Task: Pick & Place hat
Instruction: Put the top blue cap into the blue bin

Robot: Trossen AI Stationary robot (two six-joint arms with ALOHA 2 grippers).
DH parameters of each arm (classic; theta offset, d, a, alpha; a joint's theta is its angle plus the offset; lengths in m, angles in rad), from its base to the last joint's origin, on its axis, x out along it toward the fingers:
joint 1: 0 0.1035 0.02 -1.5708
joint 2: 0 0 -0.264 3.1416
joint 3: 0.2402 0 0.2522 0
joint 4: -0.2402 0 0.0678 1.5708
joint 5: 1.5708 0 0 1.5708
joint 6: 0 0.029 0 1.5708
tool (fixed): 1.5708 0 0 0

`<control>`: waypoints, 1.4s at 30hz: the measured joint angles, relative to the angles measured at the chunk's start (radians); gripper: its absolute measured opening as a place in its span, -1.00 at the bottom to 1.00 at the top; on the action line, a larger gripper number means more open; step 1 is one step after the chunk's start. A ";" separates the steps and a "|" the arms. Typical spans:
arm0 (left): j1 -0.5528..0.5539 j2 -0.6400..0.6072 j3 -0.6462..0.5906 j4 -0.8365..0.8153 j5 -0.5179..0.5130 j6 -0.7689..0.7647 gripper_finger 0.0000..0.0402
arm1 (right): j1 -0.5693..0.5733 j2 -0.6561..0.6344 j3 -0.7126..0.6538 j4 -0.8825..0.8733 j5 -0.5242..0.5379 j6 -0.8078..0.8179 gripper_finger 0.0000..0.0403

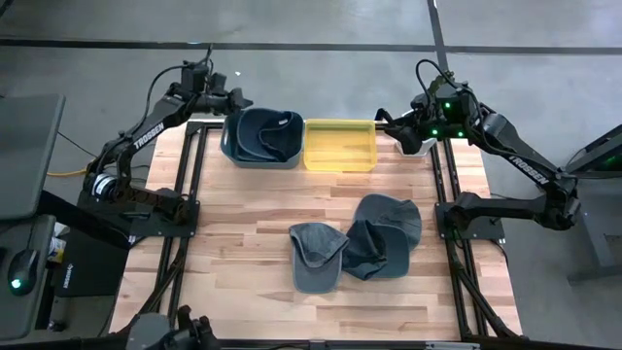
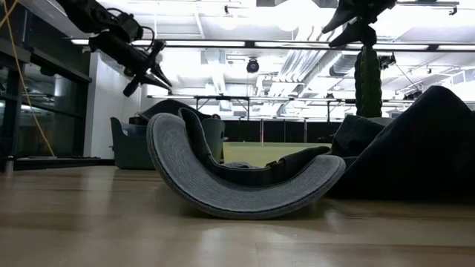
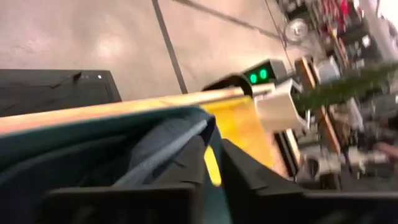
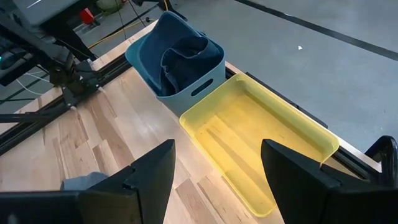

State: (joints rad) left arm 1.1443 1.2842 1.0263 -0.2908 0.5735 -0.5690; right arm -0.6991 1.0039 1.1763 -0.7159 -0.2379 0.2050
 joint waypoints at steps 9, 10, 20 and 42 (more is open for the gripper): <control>-0.134 0.003 -0.004 -0.072 -0.038 0.222 -0.99 | 0.000 0.000 0.000 0.002 0.026 0.000 0.15; -0.152 0.003 -0.004 -0.072 -0.050 0.257 -1.00 | 0.000 0.000 0.000 0.002 0.027 0.000 0.15; -0.261 0.022 -0.005 -0.174 -0.343 0.450 -1.00 | 0.000 0.003 0.000 0.002 0.027 0.001 0.15; -0.262 0.255 -0.006 -0.319 -0.544 0.224 -1.00 | 0.000 0.019 -0.001 0.001 0.030 0.023 0.15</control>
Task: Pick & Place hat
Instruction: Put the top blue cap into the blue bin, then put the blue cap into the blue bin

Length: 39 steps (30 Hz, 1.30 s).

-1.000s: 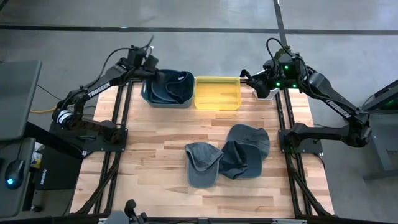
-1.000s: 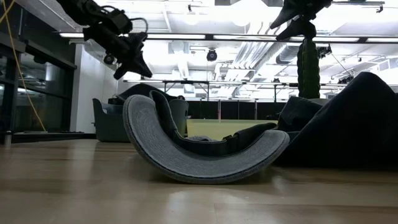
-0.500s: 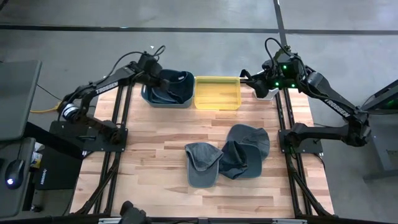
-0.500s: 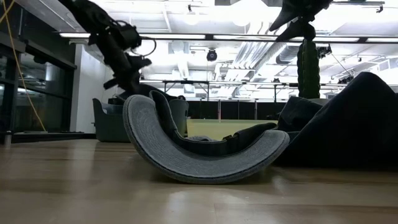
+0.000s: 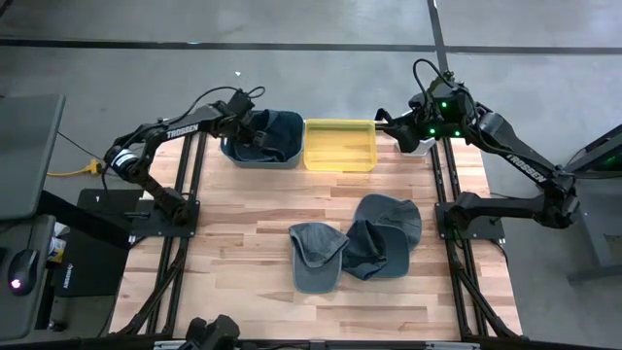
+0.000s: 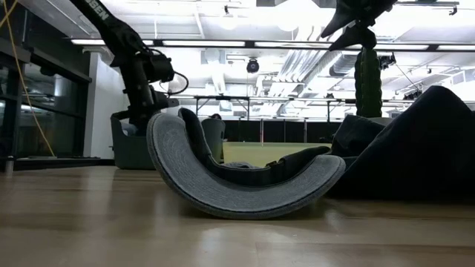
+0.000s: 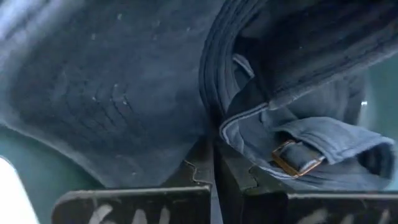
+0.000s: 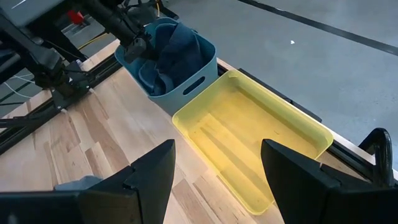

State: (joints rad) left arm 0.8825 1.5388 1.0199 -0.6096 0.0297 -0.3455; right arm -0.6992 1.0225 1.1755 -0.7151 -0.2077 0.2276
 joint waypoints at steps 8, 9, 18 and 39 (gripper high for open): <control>0.000 0.003 0.000 0.011 -0.001 0.000 -1.00 | 0.000 0.000 0.000 -0.005 0.000 0.000 0.15; 0.000 0.003 0.004 0.001 0.001 0.000 -1.00 | 0.000 0.000 0.000 -0.007 0.000 0.000 0.15; 0.000 0.003 0.145 -0.082 -0.011 0.048 -1.00 | 0.000 0.000 0.000 -0.011 -0.001 0.000 0.15; -0.194 0.001 0.322 -0.315 0.033 0.117 -1.00 | 0.000 0.000 0.000 -0.134 -0.099 -0.073 0.15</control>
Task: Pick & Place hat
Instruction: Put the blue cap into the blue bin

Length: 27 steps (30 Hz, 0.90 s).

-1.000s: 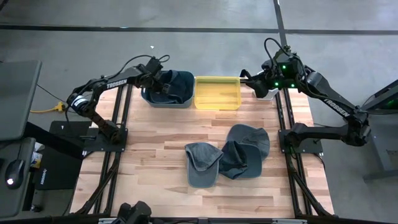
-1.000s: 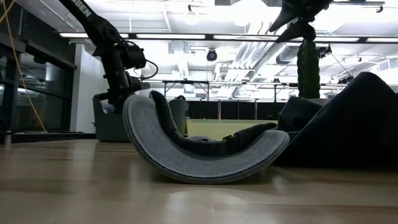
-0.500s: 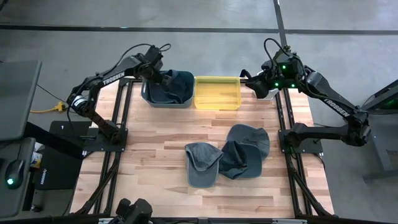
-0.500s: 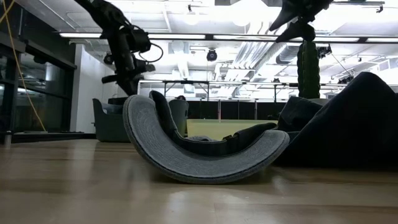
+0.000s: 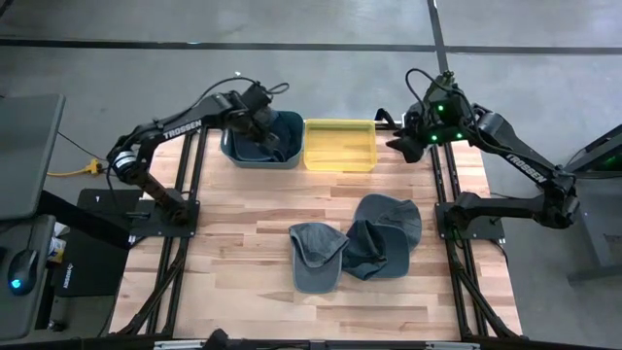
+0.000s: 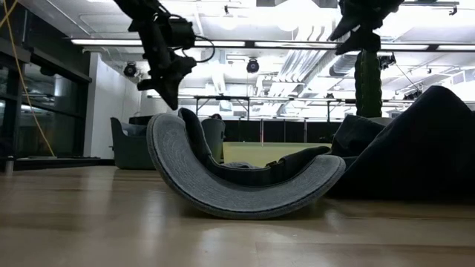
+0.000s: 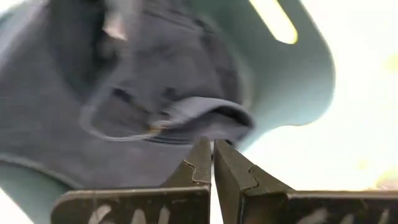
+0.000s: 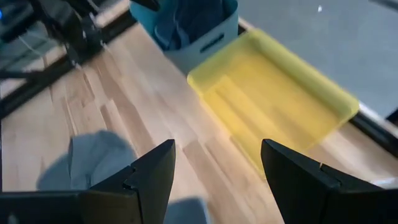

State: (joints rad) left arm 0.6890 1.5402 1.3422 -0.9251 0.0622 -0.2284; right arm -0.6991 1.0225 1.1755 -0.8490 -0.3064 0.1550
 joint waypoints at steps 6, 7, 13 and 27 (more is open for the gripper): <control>-0.110 0.000 0.000 0.038 0.033 -0.047 -1.00 | 0.000 -0.001 0.000 -0.074 -0.085 -0.039 0.15; -0.129 0.000 0.000 0.050 0.033 -0.056 -1.00 | 0.000 -0.001 0.000 -0.081 -0.104 -0.050 0.15; -0.244 0.000 0.000 0.099 0.033 -0.124 -1.00 | 0.050 -0.001 0.000 -0.174 -0.184 -0.161 0.15; -0.489 0.000 0.000 0.213 -0.046 -0.320 -1.00 | 0.275 -0.002 -0.082 -0.302 -0.225 -0.282 0.15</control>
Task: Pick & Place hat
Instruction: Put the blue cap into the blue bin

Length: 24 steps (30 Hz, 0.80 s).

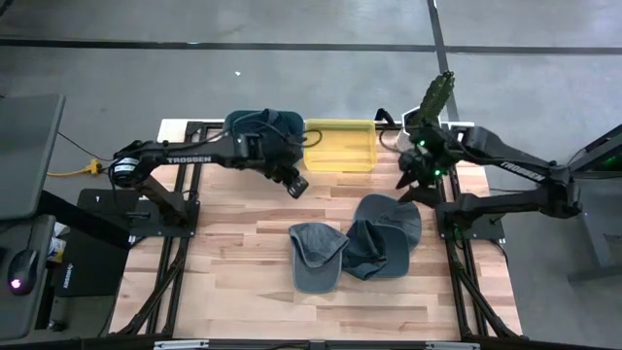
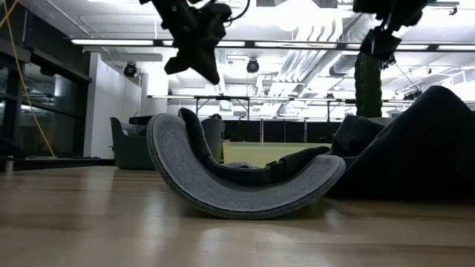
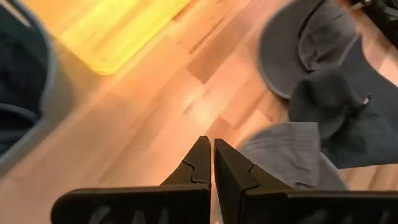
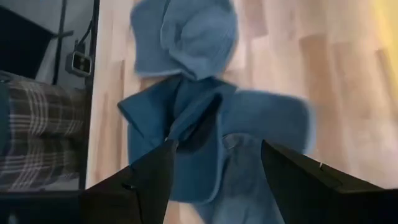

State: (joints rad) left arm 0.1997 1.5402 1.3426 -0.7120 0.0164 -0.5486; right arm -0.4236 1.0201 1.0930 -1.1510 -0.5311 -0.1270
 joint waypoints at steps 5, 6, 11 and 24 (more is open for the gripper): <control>-0.084 0.000 0.000 0.030 -0.057 -0.073 -1.00 | 0.083 0.001 -0.119 0.083 0.000 0.046 0.15; -0.100 0.000 0.000 0.035 -0.068 -0.083 -1.00 | 0.099 0.001 -0.142 0.101 0.001 0.049 0.15; -0.191 0.000 -0.009 0.099 -0.087 -0.085 -1.00 | 0.160 0.001 -0.257 0.215 0.005 0.070 0.15; -0.239 0.000 -0.252 0.416 0.026 -0.107 -1.00 | 0.239 0.009 -0.395 0.433 0.128 0.181 0.15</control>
State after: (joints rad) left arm -0.0396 1.5401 1.0908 -0.2964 0.0428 -0.6554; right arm -0.1846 1.0286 0.6980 -0.7183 -0.4035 0.0540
